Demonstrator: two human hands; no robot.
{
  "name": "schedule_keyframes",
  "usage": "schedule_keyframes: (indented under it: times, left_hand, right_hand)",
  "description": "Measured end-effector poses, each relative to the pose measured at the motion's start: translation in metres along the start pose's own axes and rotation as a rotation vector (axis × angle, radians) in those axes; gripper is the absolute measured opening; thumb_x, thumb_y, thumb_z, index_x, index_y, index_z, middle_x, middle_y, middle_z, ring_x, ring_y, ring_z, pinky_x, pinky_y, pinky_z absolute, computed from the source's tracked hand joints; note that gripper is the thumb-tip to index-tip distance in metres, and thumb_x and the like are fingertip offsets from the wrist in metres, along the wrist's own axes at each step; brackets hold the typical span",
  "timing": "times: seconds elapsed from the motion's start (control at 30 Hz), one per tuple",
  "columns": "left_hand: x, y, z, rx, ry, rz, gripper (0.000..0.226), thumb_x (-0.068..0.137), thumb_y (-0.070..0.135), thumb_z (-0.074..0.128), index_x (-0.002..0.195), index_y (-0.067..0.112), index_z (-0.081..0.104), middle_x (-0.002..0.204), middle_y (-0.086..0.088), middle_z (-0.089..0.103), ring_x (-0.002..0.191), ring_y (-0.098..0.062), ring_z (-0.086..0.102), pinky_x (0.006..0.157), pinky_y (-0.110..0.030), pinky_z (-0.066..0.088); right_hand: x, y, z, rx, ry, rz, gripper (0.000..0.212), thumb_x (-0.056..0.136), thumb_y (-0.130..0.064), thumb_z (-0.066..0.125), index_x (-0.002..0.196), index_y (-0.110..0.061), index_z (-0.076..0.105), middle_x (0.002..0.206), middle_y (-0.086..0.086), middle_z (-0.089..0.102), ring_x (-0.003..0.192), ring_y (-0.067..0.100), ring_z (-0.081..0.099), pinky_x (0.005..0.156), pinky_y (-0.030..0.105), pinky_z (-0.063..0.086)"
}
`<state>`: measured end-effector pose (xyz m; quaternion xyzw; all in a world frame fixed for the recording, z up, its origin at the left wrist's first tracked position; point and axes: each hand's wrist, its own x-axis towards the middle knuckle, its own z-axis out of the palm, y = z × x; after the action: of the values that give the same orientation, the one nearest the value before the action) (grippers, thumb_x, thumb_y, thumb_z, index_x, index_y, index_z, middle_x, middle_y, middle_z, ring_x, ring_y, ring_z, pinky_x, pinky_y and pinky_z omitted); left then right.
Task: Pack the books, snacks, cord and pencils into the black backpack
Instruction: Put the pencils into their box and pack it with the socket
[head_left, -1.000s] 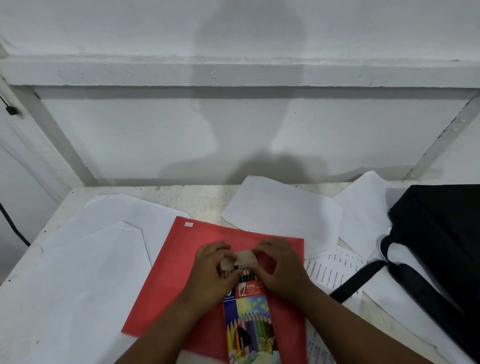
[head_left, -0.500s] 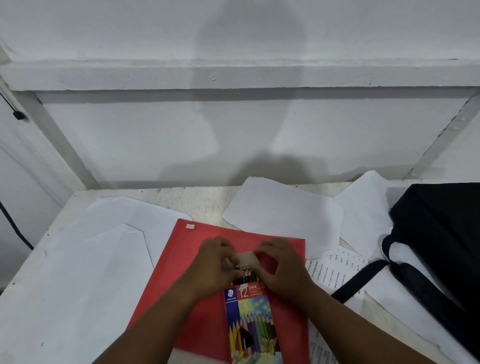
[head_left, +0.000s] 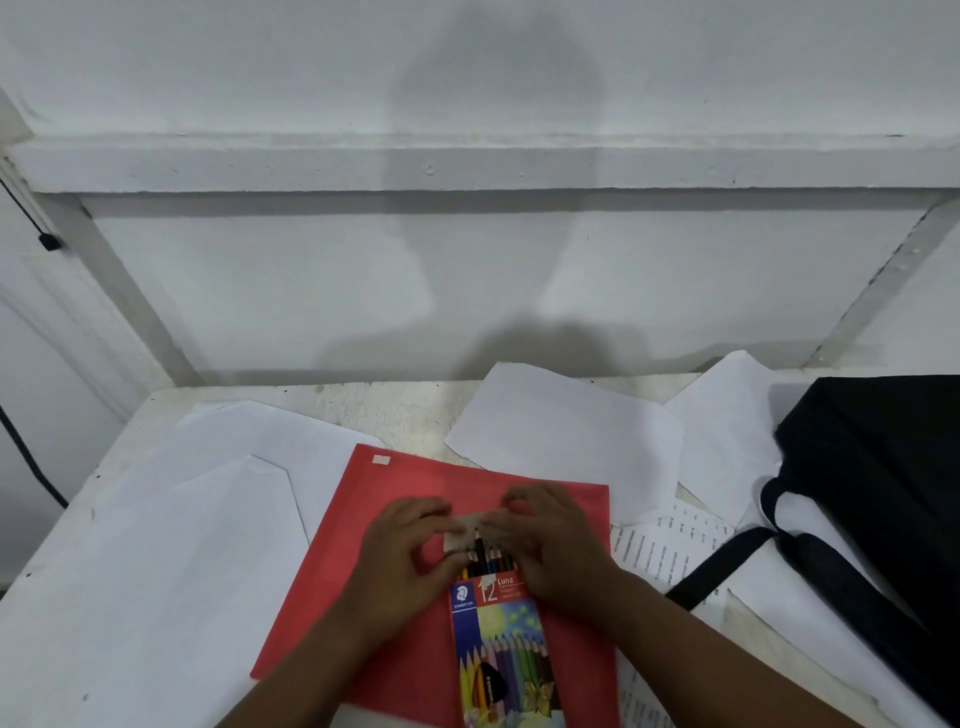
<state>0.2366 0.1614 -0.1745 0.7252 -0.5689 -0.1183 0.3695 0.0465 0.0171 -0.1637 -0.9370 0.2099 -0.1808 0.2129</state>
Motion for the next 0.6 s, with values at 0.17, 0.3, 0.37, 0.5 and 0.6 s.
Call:
schedule_keyframes:
  times: [0.17,0.3,0.37,0.5,0.6]
  left_hand:
    - [0.002,0.0,0.003,0.001,0.051,-0.016,0.028,0.077,0.051,0.073,0.102,0.037,0.069,0.123,0.025,0.06,0.122,0.001,0.049,0.104,-0.038,0.043]
    - [0.001,0.003,0.003,0.02,0.043,-0.017,0.042,0.068,0.063,0.076,0.101,0.037,0.067,0.125,0.029,0.056,0.122,0.001,0.046,0.1,-0.029,0.036]
    - [0.002,0.003,0.004,0.006,0.052,-0.033,0.041,0.068,0.062,0.076,0.098,0.037,0.066,0.122,0.029,0.057,0.12,0.0,0.048,0.099,-0.032,0.038]
    - [0.002,0.001,0.006,-0.013,0.074,-0.05,0.033,0.072,0.056,0.07,0.097,0.036,0.064,0.12,0.029,0.058,0.118,-0.002,0.049,0.099,-0.039,0.042]
    - [0.002,0.0,0.007,-0.025,0.077,-0.038,0.031,0.074,0.056,0.07,0.096,0.035,0.065,0.119,0.027,0.059,0.118,-0.002,0.05,0.098,-0.038,0.043]
  right_hand:
    - [0.0,-0.004,-0.002,-0.016,-0.06,0.003,0.035,0.089,-0.034,0.045,0.115,-0.042,0.067,0.123,-0.006,0.059,0.113,0.023,0.047,0.086,0.048,0.045]
    - [0.001,-0.006,0.0,0.012,-0.035,0.067,0.028,0.087,-0.046,0.056,0.111,-0.043,0.069,0.118,-0.013,0.058,0.112,0.017,0.044,0.09,0.045,0.043]
    - [0.004,-0.008,0.002,0.024,-0.038,0.124,0.031,0.081,-0.057,0.058,0.107,-0.045,0.071,0.117,-0.016,0.058,0.113,0.014,0.044,0.094,0.044,0.042]
    - [0.011,-0.012,0.0,0.01,-0.102,0.207,0.044,0.077,-0.062,0.052,0.114,-0.045,0.069,0.131,-0.015,0.053,0.124,0.016,0.037,0.103,0.044,0.036]
    - [0.012,-0.016,-0.006,0.032,-0.193,0.219,0.042,0.077,-0.054,0.053,0.117,-0.048,0.067,0.139,-0.016,0.047,0.129,0.015,0.028,0.107,0.042,0.028]
